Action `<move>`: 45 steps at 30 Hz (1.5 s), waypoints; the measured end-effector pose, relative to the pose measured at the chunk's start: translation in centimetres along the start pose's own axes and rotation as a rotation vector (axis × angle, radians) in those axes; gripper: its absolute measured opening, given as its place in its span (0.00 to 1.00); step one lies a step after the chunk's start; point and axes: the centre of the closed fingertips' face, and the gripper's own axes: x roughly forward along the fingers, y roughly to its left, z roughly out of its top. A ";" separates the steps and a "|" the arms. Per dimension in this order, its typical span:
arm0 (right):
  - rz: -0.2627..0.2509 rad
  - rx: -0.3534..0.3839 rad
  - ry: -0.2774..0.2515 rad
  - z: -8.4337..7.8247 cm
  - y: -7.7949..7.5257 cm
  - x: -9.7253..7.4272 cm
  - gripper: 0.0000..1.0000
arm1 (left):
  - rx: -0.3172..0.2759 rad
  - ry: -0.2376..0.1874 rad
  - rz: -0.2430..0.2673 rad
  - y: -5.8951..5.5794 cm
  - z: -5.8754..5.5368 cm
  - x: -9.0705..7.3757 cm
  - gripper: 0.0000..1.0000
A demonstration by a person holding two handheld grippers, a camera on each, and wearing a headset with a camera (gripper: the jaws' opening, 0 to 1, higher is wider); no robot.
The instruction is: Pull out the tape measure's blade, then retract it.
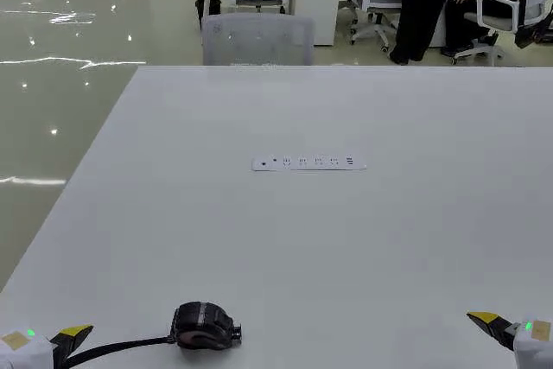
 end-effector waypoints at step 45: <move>0.306 -0.254 0.028 6.9 7.1 11.6 0.96 | 0.764 0.441 -0.323 -1.4 2.0 7.8 0.78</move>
